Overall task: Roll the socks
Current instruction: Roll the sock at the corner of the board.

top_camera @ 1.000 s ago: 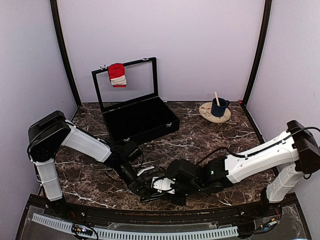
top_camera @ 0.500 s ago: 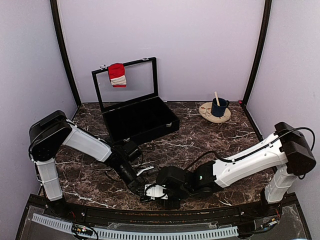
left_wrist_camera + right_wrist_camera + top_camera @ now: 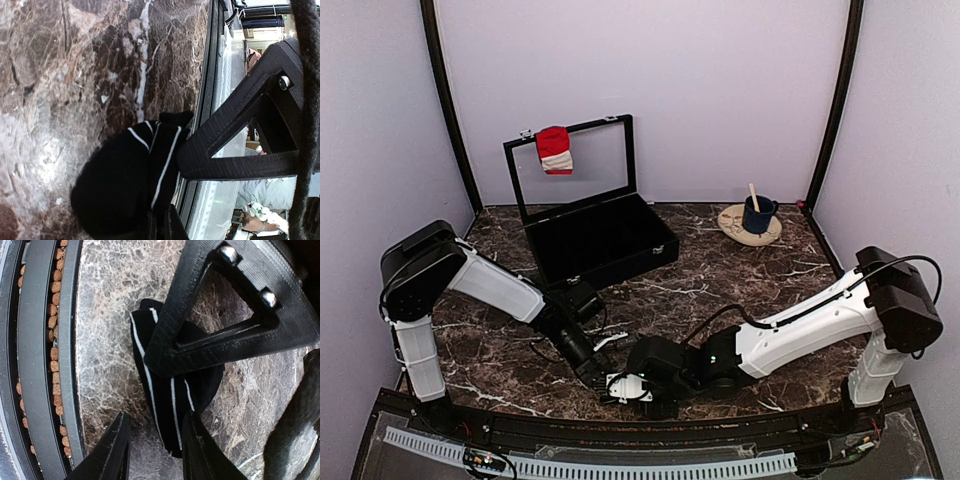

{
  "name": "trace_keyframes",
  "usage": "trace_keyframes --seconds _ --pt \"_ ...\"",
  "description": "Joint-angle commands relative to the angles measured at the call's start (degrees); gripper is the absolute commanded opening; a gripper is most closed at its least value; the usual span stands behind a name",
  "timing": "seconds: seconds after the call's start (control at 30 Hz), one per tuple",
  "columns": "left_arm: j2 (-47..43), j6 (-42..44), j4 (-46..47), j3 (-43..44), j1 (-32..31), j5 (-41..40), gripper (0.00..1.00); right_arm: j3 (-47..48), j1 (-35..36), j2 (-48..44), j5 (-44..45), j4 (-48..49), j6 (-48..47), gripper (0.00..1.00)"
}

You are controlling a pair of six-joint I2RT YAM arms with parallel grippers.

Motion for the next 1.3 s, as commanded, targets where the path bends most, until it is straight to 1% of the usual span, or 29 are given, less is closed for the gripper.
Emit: trace_keyframes --seconds 0.0,0.3,0.47,0.57,0.77,0.8,0.9,1.07,1.13,1.27 --pt "2.87 1.44 -5.81 -1.39 -0.10 -6.53 0.00 1.98 -0.79 1.12 0.49 1.73 -1.42 0.34" --pt "2.95 1.88 -5.93 -1.57 0.16 -6.26 0.00 2.13 -2.70 2.93 -1.86 1.46 -1.99 0.33" --pt "3.04 2.21 -6.16 -1.35 0.30 -6.14 0.00 2.47 -4.00 4.12 -3.89 1.00 -1.67 0.29" --pt "3.05 2.61 -6.65 -1.15 0.42 -6.20 0.00 2.86 -4.79 4.95 -5.46 0.18 -1.51 0.23" --pt "2.84 2.78 -7.37 -1.03 0.78 -7.18 0.00 5.26 -6.13 7.03 -8.55 -3.49 -1.07 0.02" --pt "2.52 2.64 -7.29 -1.14 0.85 -7.72 0.00 5.60 -6.31 7.32 -9.10 -4.28 -0.87 0.00" --pt "1.27 1.67 -6.86 -1.48 1.03 -10.00 0.00 5.84 -6.60 7.33 -10.15 -5.62 -0.07 0.00" --pt "-1.99 -1.85 -4.68 -2.53 1.31 -12.95 0.14 5.58 -7.31 7.26 -11.88 -7.09 1.68 0.00" --pt "-3.34 -3.48 -3.41 -3.20 1.39 -15.59 0.19 5.52 -7.52 7.23 -12.45 -7.66 2.40 0.00" --pt "-6.98 -7.10 -0.39 -5.41 1.34 -17.68 0.24 5.14 -7.92 6.88 -13.48 -7.95 3.80 0.00"
